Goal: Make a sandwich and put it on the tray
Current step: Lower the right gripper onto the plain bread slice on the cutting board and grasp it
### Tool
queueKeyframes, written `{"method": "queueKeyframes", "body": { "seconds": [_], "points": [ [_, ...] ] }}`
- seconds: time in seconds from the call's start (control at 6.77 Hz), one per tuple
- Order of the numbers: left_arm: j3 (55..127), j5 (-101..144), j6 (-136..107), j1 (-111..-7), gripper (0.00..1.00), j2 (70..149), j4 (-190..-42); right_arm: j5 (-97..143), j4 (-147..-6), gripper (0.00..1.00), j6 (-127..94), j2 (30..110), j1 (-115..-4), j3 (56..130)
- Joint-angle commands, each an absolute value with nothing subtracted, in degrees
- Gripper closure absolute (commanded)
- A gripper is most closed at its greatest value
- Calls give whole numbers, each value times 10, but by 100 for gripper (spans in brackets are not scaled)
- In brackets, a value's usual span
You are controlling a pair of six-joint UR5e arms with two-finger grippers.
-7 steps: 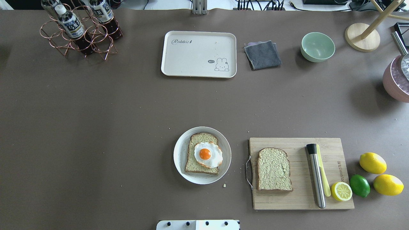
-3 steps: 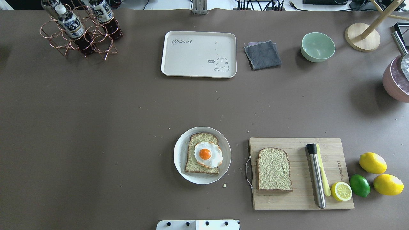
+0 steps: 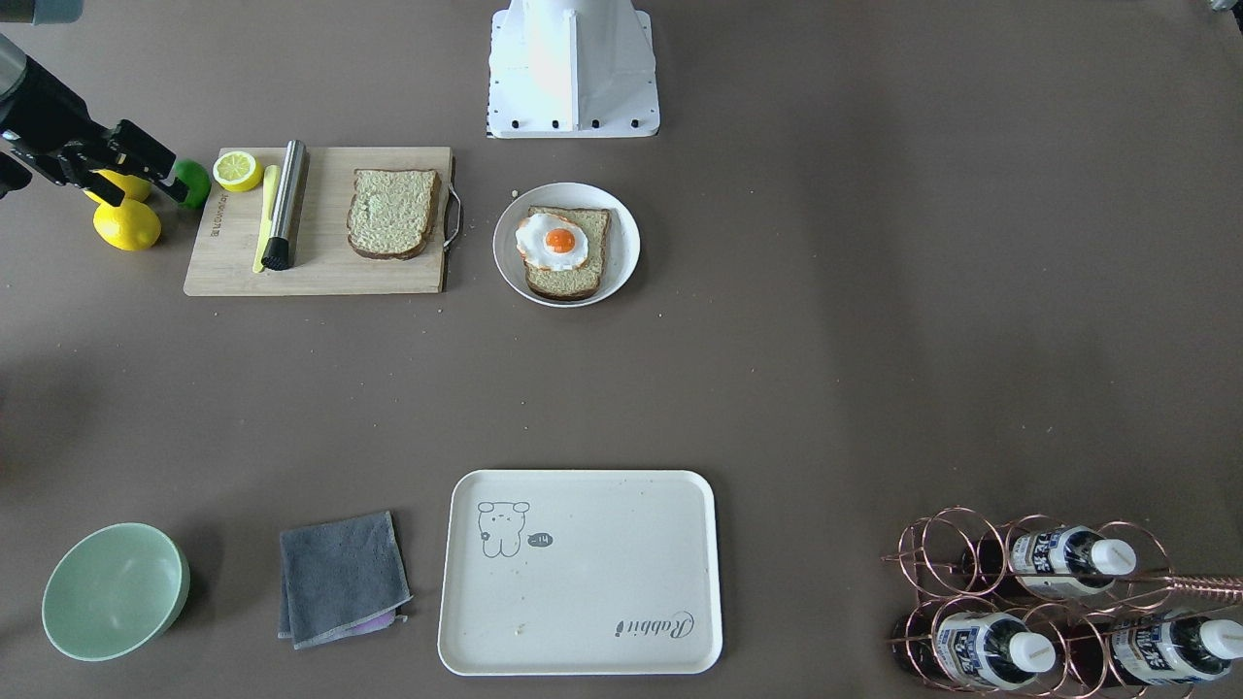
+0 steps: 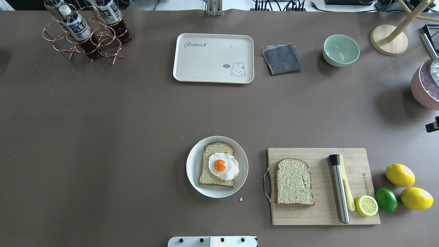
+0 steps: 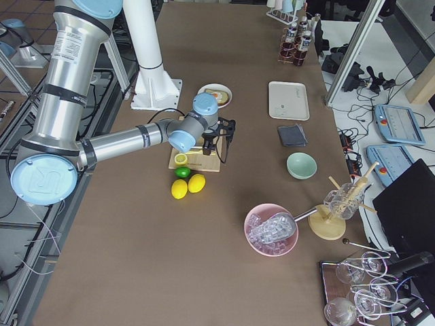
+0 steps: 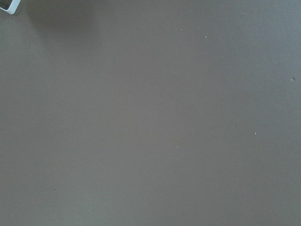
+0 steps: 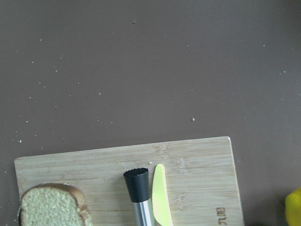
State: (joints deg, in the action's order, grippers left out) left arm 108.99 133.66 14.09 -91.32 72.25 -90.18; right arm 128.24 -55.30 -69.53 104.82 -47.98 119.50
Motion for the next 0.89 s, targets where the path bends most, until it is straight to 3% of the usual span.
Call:
{"method": "queueKeyframes", "body": {
  "seconds": [0.0, 0.44, 0.74],
  "points": [
    [1091, 1337, 141, -913, 3, 722, -902, 1185, -551, 8, -764, 998, -351, 1202],
    [1088, 1337, 141, -913, 3, 722, -903, 1116, -573, 14, -795, 924, -260, 1181],
    [1084, 1337, 142, -913, 3, 723, -903, 1114, -576, 21, -795, 941, -258, 1176]
  ]
}}
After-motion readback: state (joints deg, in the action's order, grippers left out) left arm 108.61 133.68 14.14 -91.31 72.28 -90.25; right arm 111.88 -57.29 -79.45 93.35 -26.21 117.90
